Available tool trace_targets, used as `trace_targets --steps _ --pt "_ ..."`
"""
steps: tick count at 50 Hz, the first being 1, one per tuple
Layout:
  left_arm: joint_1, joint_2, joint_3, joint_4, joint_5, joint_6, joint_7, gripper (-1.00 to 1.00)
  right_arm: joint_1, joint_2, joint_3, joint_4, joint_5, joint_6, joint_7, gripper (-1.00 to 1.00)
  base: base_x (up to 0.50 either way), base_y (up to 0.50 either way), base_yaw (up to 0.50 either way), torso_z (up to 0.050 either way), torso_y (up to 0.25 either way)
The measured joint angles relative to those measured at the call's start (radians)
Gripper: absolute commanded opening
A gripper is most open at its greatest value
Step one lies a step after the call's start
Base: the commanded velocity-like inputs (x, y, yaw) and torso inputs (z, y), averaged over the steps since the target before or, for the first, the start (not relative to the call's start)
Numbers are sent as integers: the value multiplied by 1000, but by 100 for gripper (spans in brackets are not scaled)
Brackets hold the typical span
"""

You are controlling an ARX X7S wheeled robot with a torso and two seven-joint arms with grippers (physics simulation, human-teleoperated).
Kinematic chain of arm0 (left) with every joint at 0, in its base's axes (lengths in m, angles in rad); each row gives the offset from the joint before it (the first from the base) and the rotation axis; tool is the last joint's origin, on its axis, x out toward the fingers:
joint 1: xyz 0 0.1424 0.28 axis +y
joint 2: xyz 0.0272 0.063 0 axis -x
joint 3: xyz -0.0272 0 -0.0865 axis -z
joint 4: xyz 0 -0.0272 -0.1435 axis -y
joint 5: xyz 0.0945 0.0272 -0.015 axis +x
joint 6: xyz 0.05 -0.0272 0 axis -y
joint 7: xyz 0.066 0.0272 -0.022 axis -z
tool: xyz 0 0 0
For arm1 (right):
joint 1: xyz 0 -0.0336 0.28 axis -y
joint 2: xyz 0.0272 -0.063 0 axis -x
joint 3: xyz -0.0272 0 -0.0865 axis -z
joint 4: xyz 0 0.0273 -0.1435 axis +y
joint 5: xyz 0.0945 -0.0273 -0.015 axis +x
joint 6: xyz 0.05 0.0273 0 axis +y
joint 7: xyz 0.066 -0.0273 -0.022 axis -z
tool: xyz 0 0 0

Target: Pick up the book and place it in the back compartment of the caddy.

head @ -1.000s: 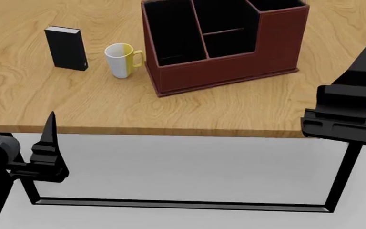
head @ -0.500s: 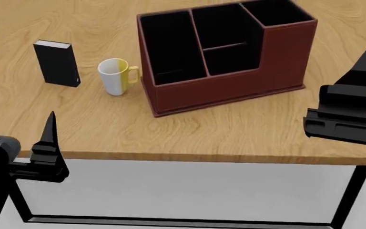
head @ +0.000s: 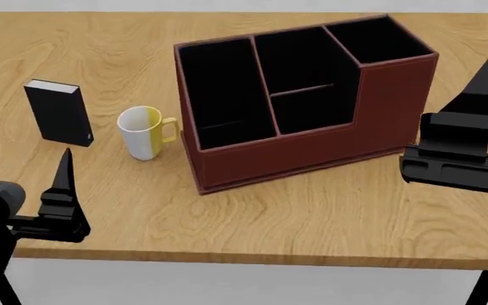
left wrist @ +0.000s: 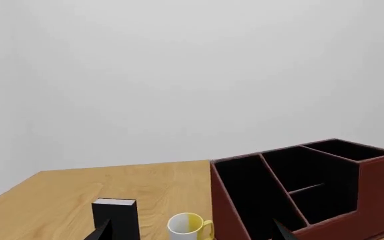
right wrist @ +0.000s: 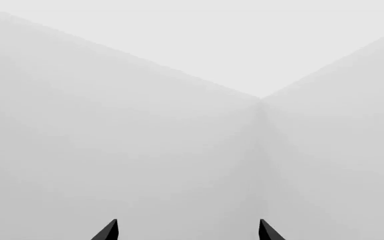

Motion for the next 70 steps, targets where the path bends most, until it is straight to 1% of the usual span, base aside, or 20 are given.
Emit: trace_targets --steps 70 --pt "-1 -12 15 -14 -7 21 -17 100 -9 48 -31 8 25 -55 42 100 374 0 0 0 1"
